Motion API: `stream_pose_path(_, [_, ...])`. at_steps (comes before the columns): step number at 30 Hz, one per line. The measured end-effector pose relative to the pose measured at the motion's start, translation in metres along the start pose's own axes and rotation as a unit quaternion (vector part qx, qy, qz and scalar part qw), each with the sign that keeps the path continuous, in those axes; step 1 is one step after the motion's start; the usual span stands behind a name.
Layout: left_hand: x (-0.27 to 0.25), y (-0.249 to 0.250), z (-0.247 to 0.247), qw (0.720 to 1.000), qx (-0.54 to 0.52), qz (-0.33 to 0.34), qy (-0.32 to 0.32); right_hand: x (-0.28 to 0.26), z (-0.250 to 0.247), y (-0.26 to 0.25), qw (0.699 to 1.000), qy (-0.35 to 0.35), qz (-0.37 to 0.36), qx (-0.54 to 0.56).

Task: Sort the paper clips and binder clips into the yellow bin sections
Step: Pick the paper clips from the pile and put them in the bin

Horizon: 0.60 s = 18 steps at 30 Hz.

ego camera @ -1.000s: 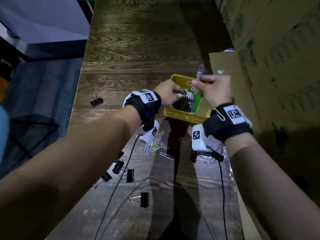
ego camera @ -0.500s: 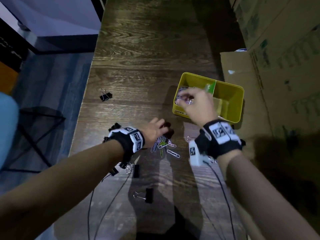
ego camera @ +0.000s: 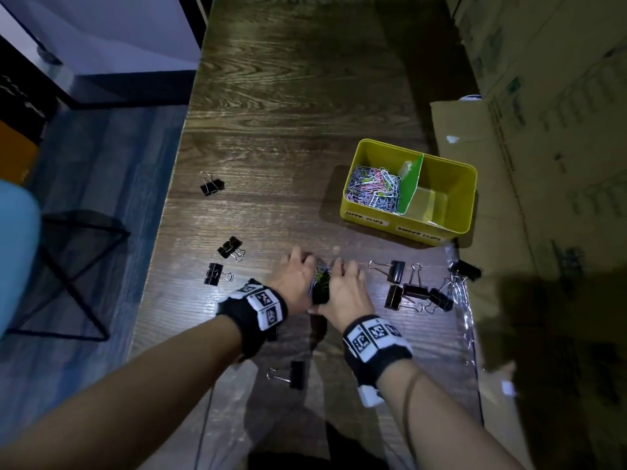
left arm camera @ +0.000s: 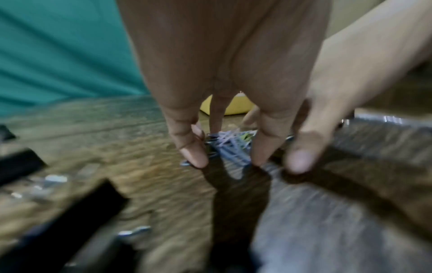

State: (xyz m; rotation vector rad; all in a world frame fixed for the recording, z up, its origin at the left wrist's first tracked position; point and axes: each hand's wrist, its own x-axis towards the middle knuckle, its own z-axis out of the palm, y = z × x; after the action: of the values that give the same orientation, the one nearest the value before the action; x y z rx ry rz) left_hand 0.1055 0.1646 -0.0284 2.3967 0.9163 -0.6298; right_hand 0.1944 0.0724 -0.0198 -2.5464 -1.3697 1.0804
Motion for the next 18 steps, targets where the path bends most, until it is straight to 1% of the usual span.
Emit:
stream_pose_path(3, [0.002, 0.018, 0.004, 0.999, -0.037, -0.013, 0.027, 0.007, -0.006, -0.006, 0.999, 0.038, -0.027, -0.011])
stream_pose_path(6, [0.000, 0.017, 0.005, 0.997, -0.053, 0.003, 0.062, 0.010, -0.007, -0.003, 0.997, 0.037, -0.058, -0.027])
stream_pose_path(8, [-0.001, 0.011, 0.007, 0.997, -0.048, 0.013, 0.065, 0.011, -0.006, 0.000, 0.996, 0.042, -0.075, -0.032])
stream_pose_path(10, [-0.001, 0.005, 0.006, 0.997, -0.039, 0.022, 0.059, 0.013, -0.006, 0.006, 0.997, 0.037, -0.074, -0.010])
stream_pose_path(12, [-0.001, 0.002, 0.002, 0.998, -0.037, 0.036, 0.038, 0.014, -0.010, 0.009, 0.997, 0.015, -0.070, 0.006])
stream_pose_path(14, [0.000, -0.002, -0.003, 0.998, -0.035, 0.042, 0.027, 0.015, -0.016, 0.011, 0.995, -0.006, -0.095, -0.025])
stream_pose_path(15, [0.000, -0.003, -0.006, 0.998, -0.041, 0.036, 0.028, 0.015, -0.017, 0.011, 0.993, -0.006, -0.108, -0.039])
stream_pose_path(18, [0.001, -0.008, -0.011, 0.995, -0.066, 0.027, 0.063, 0.016, -0.016, 0.014, 0.991, 0.003, -0.124, -0.050])
